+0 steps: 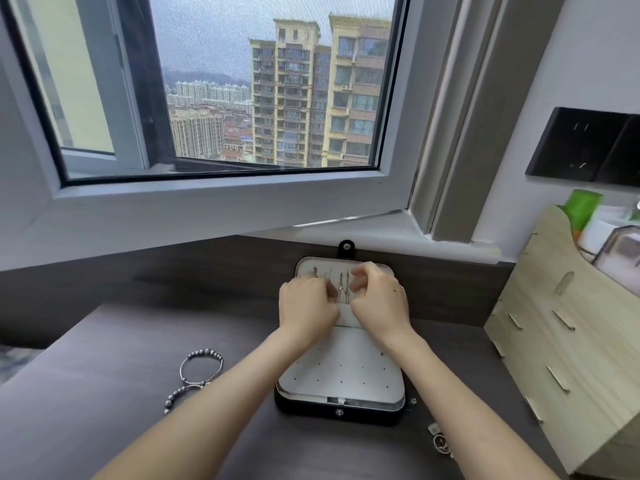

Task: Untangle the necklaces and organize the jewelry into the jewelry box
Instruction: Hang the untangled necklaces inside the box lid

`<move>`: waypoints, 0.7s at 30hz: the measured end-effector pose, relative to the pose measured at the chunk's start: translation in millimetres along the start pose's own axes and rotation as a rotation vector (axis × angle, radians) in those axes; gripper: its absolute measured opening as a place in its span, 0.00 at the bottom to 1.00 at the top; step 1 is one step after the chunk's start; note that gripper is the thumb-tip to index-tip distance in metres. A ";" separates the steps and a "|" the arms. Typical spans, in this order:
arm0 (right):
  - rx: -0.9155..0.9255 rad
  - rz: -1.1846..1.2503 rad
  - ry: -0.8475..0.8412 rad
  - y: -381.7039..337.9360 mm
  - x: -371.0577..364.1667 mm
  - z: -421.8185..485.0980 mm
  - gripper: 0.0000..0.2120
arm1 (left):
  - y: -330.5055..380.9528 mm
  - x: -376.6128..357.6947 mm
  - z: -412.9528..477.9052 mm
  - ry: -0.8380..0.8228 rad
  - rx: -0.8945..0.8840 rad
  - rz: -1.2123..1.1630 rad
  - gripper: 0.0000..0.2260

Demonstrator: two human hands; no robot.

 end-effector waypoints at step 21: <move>0.413 0.066 -0.635 -117.6 -59.5 -148.5 0.04 | -92.9 121.9 -101.4 -0.076 0.278 -0.197 0.11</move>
Point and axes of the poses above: each hand's wrist, its own z-axis towards the middle knuckle, its own x-axis out of the back of the hand, y = z × x, the point moved 9 cm from there along z, towards the middle knuckle, and after that the axes turned 1 degree about -z, right-handed, at the moved point
